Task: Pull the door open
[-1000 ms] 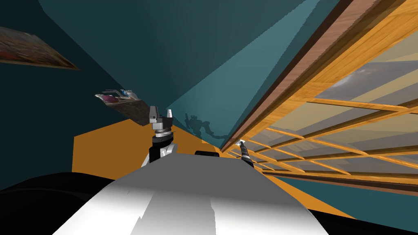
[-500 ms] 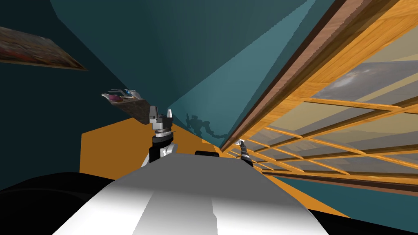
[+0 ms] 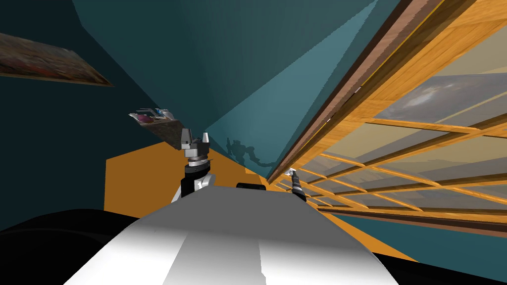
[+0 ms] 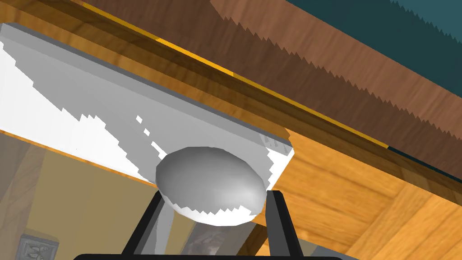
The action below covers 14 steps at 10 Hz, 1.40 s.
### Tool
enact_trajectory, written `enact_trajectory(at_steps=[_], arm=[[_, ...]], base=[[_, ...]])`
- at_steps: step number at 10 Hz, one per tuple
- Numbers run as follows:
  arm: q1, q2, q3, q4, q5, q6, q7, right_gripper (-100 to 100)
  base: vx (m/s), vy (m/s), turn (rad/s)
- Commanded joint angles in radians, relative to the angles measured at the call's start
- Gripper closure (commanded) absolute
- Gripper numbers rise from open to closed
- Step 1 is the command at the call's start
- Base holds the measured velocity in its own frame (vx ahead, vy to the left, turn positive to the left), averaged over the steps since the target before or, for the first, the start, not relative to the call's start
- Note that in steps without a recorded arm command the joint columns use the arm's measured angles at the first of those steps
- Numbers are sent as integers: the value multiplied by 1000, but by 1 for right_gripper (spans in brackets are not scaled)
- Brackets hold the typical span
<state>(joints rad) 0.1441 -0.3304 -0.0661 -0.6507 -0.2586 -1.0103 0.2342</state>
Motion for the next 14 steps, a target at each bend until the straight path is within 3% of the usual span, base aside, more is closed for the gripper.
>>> enact_trajectory(at_steps=[1,14], arm=[[-3,4,6,0,-12,10,-50,100],[-38,12,30,8,-70,31,-360,100]], base=[[-69,-27,68],[-48,-13,36]])
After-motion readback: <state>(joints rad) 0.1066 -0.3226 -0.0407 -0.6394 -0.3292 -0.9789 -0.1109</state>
